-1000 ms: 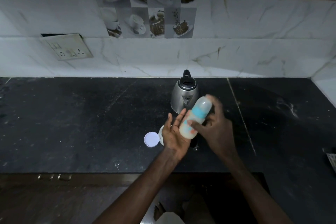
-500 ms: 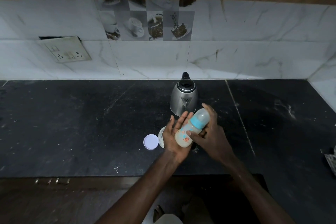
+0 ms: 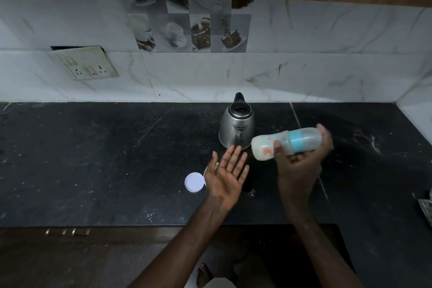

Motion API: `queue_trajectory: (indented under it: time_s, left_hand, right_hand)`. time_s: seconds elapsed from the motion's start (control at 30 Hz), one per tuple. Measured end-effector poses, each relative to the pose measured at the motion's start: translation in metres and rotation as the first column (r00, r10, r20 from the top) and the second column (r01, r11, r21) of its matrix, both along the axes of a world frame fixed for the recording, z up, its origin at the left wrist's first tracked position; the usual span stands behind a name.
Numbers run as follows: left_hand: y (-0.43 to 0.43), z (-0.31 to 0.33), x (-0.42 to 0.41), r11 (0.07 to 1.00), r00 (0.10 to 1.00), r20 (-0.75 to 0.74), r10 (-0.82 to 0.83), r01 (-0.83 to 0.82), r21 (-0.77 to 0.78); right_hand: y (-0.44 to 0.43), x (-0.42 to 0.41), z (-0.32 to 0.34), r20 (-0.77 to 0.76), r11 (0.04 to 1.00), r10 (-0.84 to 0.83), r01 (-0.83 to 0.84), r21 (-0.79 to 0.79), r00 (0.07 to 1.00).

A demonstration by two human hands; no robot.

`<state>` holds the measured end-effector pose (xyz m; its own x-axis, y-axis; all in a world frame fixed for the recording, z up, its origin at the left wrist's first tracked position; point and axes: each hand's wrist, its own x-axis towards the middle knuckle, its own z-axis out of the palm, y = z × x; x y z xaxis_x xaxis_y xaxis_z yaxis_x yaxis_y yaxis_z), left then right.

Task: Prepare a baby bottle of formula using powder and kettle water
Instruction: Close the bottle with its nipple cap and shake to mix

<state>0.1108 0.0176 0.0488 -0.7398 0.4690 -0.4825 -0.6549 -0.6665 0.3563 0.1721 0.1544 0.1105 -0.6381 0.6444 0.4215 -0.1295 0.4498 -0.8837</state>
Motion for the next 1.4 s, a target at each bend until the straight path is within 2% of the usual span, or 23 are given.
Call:
queue_trajectory:
  time_s: [0.03, 0.1, 0.13, 0.17, 0.23, 0.3, 0.37, 0.4, 0.57, 0.67, 0.73, 0.8, 0.83, 0.9, 0.93, 0.97, 1.03, 1.07, 1.1, 1.17, 1.2, 1.3, 1.4]
  left_hand:
    - [0.0, -0.001, 0.002, 1.0, 1.0, 0.017, 0.006, -0.006, 0.009]
    - [0.001, -0.004, 0.003, 1.0, 0.999, 0.031, 0.014, -0.014, 0.0]
    - [0.001, -0.005, 0.002, 1.0, 1.0, 0.029, 0.01, -0.01, -0.02]
    - [0.002, -0.004, 0.001, 0.999, 1.0, 0.022, 0.004, -0.003, -0.034]
    - [0.003, -0.002, 0.002, 0.999, 1.0, 0.003, -0.005, 0.006, -0.041]
    - [0.005, 0.0, 0.003, 1.0, 1.0, 0.021, 0.007, -0.007, -0.011]
    - [0.008, 0.005, 0.002, 1.0, 0.999, 0.038, -0.015, 0.014, 0.021]
    - [0.009, 0.007, 0.001, 0.999, 0.999, 0.047, -0.024, 0.023, 0.033]
    - [0.005, 0.01, -0.001, 0.998, 0.999, 0.051, -0.011, 0.008, 0.059]
    - [0.007, 0.013, -0.003, 0.997, 0.999, 0.02, -0.04, 0.039, 0.069]
    - [0.008, 0.011, -0.002, 0.995, 0.998, 0.012, -0.055, 0.054, 0.086]
    - [0.009, 0.008, -0.002, 0.997, 0.998, -0.002, -0.057, 0.057, 0.054]
    - [0.009, 0.007, -0.002, 0.998, 0.999, -0.002, -0.052, 0.052, 0.031]
    - [0.009, 0.003, -0.004, 0.999, 0.999, 0.001, -0.035, 0.035, 0.025]
    - [0.008, 0.002, -0.004, 0.999, 1.0, 0.013, -0.024, 0.023, 0.03]
    - [0.009, 0.002, -0.005, 0.999, 1.0, 0.027, -0.014, 0.013, 0.037]
    - [0.01, 0.002, -0.005, 0.998, 0.999, 0.044, -0.005, 0.003, 0.055]
    - [0.01, 0.001, -0.006, 0.999, 0.999, 0.045, -0.006, 0.003, 0.053]
    - [0.01, 0.001, -0.008, 0.999, 0.999, 0.037, -0.009, 0.008, 0.035]
    - [0.009, 0.0, -0.008, 1.0, 1.0, 0.028, -0.009, 0.008, 0.013]
    - [0.01, 0.0, -0.007, 1.0, 0.999, 0.037, -0.004, 0.004, 0.018]
    - [0.015, 0.003, -0.005, 0.998, 0.997, 0.082, -0.005, -0.001, 0.067]
    - [0.014, 0.0, -0.002, 0.996, 0.997, 0.081, -0.017, 0.01, 0.084]
  right_hand:
    - [-0.004, -0.001, 0.004, 0.035, 0.998, 0.054, -0.055, 0.023, 0.998]
    - [-0.007, 0.0, 0.0, 0.288, 0.951, 0.19, -0.249, 0.182, 0.939]
    - [-0.005, 0.0, 0.0, 0.328, 0.942, 0.164, -0.247, 0.229, 0.93]
    - [0.0, -0.002, 0.0, 0.27, 0.963, 0.109, -0.169, 0.212, 0.957]
    - [0.002, -0.005, 0.0, 0.132, 0.998, 0.039, -0.045, 0.041, 0.99]
    - [-0.01, -0.005, 0.0, 0.242, 0.988, 0.125, -0.144, 0.06, 0.962]
    - [-0.019, -0.002, -0.012, 0.429, 0.933, 0.25, -0.334, 0.132, 0.868]
    - [-0.018, -0.002, -0.016, 0.455, 0.919, 0.303, -0.383, 0.093, 0.837]
    - [0.005, -0.003, -0.027, 0.369, 0.853, 0.517, -0.503, -0.141, 0.772]
    - [0.001, -0.004, -0.029, 0.313, 0.842, 0.539, -0.505, -0.19, 0.782]
    - [0.001, -0.007, -0.02, 0.318, 0.869, 0.49, -0.483, -0.108, 0.812]
    - [0.012, -0.014, -0.005, 0.234, 0.952, 0.297, -0.307, 0.007, 0.926]
    - [0.019, -0.018, 0.002, 0.109, 0.988, 0.155, -0.153, -0.027, 0.982]
    - [0.022, -0.023, 0.007, -0.097, 0.987, -0.035, 0.019, -0.158, 0.995]
    - [0.015, -0.024, 0.009, -0.087, 0.989, -0.011, -0.002, -0.148, 0.996]
    - [0.005, -0.023, 0.008, 0.038, 0.993, 0.094, -0.09, -0.081, 0.995]
    - [-0.007, -0.012, -0.006, 0.327, 0.944, 0.306, -0.328, 0.014, 0.894]
    - [-0.005, -0.009, -0.01, 0.34, 0.953, 0.268, -0.299, 0.041, 0.901]
    - [-0.001, -0.009, -0.01, 0.249, 0.984, 0.17, -0.178, 0.013, 0.954]
    - [0.008, -0.009, -0.009, 0.057, 0.985, -0.051, 0.06, -0.164, 0.997]
    - [0.007, -0.009, -0.008, 0.055, 0.98, -0.058, 0.067, -0.185, 0.997]
    - [-0.012, -0.002, -0.027, 0.311, 0.97, 0.244, -0.228, -0.088, 0.919]
    - [-0.009, 0.001, -0.044, 0.321, 0.916, 0.401, -0.373, -0.146, 0.858]
